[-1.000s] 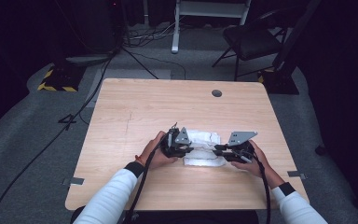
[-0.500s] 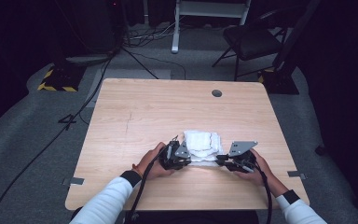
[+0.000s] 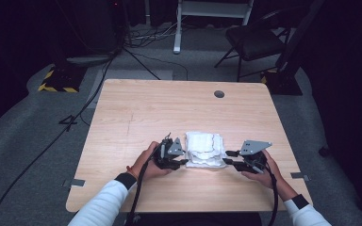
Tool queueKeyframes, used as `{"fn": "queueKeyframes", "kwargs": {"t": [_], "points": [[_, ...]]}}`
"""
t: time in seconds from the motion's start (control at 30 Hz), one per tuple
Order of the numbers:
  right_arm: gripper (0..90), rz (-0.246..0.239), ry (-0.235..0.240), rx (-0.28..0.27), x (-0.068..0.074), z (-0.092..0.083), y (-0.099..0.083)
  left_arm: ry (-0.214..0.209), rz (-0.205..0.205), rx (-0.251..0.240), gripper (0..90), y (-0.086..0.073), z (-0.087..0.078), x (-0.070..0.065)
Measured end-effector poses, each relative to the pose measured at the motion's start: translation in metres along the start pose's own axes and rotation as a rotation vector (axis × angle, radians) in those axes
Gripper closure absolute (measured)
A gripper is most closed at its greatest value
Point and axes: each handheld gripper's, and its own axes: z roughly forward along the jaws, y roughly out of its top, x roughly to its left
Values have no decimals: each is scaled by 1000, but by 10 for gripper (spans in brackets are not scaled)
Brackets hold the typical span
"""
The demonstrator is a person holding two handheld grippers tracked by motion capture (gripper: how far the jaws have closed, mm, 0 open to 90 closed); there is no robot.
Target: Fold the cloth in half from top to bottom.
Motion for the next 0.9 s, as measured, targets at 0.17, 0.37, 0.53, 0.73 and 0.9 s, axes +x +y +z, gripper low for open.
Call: {"fn": "queueKeyframes", "kwargs": {"t": [0.17, 0.37, 0.53, 0.73, 0.9], "points": [[573, 15, -66, -17, -7, 2, 13, 54, -45, -38, 516, 13, -2, 13], [501, 39, -85, -1, -13, 25, 28, 61, -63, -24, 393, 32, 20, 21], [475, 32, -46, 90, -8, 43, 21, 20, -16, 62, 356, 28, 37, 13], [453, 36, -28, 123, -3, 42, 6, 14, 1, 102, 325, 16, 37, 0], [456, 61, -27, 104, 4, 40, -7, 11, -21, 108, 269, 6, 38, -8]]}}
